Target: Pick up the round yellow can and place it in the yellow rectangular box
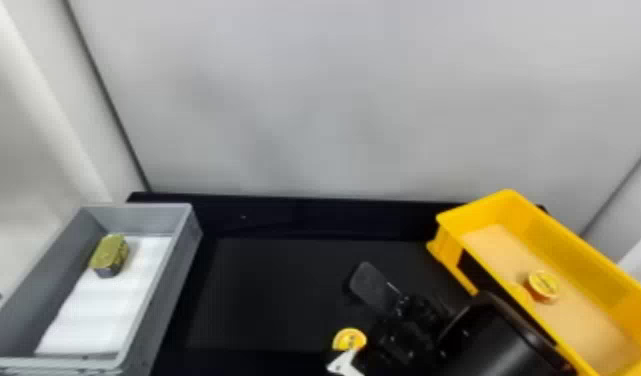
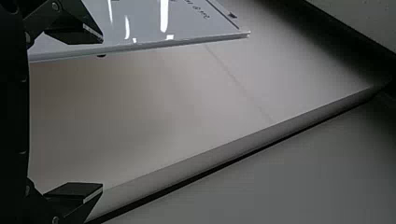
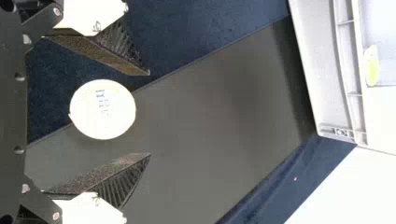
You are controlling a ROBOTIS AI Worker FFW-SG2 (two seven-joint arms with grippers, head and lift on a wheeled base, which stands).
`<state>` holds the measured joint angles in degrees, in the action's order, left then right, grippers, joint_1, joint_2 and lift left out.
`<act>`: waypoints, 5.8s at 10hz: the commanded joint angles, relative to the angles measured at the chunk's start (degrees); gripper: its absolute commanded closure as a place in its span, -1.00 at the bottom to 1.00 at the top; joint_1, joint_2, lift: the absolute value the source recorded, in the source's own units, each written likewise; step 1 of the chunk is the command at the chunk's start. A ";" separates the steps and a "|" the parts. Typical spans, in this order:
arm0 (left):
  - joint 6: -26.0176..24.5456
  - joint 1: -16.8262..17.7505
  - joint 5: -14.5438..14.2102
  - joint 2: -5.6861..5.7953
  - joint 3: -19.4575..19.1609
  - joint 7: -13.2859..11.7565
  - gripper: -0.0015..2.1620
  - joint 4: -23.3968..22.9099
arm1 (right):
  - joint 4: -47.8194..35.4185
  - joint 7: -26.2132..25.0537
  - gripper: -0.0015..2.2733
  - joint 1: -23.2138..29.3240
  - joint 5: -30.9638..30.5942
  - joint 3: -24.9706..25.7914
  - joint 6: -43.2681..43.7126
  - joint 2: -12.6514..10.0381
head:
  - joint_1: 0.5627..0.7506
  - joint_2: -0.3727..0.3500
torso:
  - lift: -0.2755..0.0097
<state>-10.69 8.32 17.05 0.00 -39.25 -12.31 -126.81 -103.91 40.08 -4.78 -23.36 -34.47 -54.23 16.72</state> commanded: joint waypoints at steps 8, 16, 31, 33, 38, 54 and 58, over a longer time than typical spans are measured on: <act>0.40 0.38 0.00 -0.15 -0.05 0.00 -0.85 0.42 | 7.32 1.07 -0.81 -0.76 -1.70 0.53 1.12 1.21 | 0.31 0.07 | 0.54; 0.40 0.29 0.09 -0.15 -0.14 0.00 -0.85 0.42 | 7.59 0.98 -0.47 -1.20 -1.87 -0.70 2.52 0.51 | 0.31 0.07 | 0.54; -0.13 -1.03 0.26 -0.15 -0.14 0.62 -0.85 0.86 | -15.00 7.58 -0.34 -2.96 -8.47 5.63 -9.70 -0.98 | 0.31 0.07 | 0.54; -0.21 -1.20 0.26 -0.15 -0.14 0.70 -0.85 0.86 | -14.91 9.95 -0.34 -4.45 -14.18 7.04 -9.26 -0.63 | 0.31 0.07 | 0.54; -0.30 -1.82 0.26 -0.15 0.03 1.06 -0.85 0.77 | -11.49 -0.25 -0.34 -6.03 -14.71 12.23 -4.34 -3.27 | 0.31 0.07 | 0.54; -1.00 -3.58 0.17 -0.15 -0.93 2.02 -0.85 -0.63 | -23.53 3.97 -0.34 7.77 -25.53 39.31 -14.54 1.48 | 0.31 0.07 | 0.54; -1.09 -3.75 0.09 -0.15 -0.67 2.20 -0.85 -0.72 | -13.51 4.32 -0.34 6.71 -19.02 46.51 -10.58 -2.13 | 0.31 0.07 | 0.54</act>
<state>-11.78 4.63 17.14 0.00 -39.96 -10.11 -127.53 -120.91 44.36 2.41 -44.51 9.69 -66.07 15.80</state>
